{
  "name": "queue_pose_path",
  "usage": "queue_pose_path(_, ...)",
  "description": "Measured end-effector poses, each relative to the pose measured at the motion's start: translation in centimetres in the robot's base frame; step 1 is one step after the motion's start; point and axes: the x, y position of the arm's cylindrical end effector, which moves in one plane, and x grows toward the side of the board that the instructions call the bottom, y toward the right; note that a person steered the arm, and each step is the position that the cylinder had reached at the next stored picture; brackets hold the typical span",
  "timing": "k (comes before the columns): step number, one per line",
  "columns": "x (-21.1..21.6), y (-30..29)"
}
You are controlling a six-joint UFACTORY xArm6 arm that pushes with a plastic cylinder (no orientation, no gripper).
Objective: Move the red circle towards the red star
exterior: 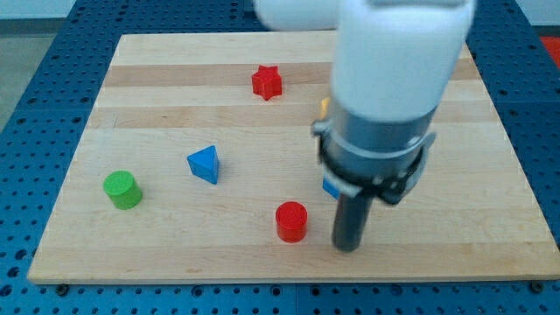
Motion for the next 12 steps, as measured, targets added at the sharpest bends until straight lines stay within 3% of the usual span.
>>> queue_pose_path(1, 2.0, -2.5)
queue_pose_path(3, 2.1, -3.3)
queue_pose_path(6, -12.6, -4.4)
queue_pose_path(7, -12.6, -4.4)
queue_pose_path(8, -6.8, -3.4)
queue_pose_path(10, 0.7, -3.4)
queue_pose_path(12, 0.7, -7.2)
